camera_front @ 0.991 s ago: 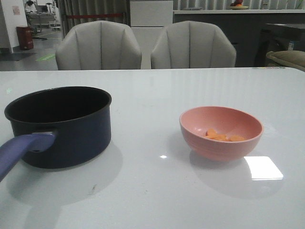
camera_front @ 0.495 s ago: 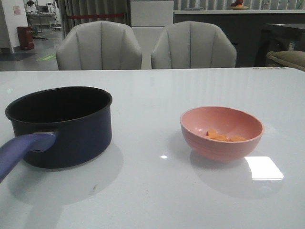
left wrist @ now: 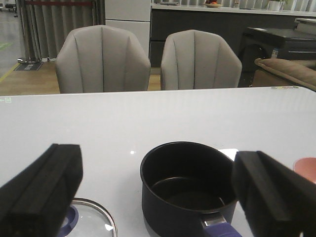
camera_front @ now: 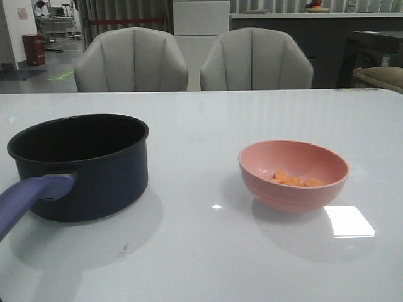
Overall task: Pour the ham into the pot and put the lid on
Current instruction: 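Move the right gripper toward the pink bowl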
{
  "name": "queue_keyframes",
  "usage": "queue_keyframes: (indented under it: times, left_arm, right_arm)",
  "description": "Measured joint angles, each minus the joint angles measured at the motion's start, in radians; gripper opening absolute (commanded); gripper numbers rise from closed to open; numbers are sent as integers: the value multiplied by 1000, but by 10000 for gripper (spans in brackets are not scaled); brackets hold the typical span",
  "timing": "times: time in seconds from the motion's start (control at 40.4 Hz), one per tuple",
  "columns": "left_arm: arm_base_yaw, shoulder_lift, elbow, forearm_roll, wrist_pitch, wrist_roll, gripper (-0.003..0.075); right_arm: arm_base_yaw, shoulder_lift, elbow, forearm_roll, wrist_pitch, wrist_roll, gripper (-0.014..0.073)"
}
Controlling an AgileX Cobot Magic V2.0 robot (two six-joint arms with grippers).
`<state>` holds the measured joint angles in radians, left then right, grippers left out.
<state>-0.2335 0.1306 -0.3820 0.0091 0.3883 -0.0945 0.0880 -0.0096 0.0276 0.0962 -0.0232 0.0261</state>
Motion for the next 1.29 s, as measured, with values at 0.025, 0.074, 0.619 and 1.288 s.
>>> queue_keyframes:
  times: [0.025,0.074,0.619,1.288]
  left_arm:
    - [0,0,0,0,-3,0,658]
    - [0,0,0,0,-8,0,658]
    - [0,0,0,0,-12,0,658]
    - [0,0,0,0,-16,0,658]
  right_arm:
    - [0,0,-3,13,3,11,147]
    - [0,0,-20,35,23,23,147]
    - [0,312,-276,52,332,-16,152]
    - [4,1019,-642,91,413,-17,493]
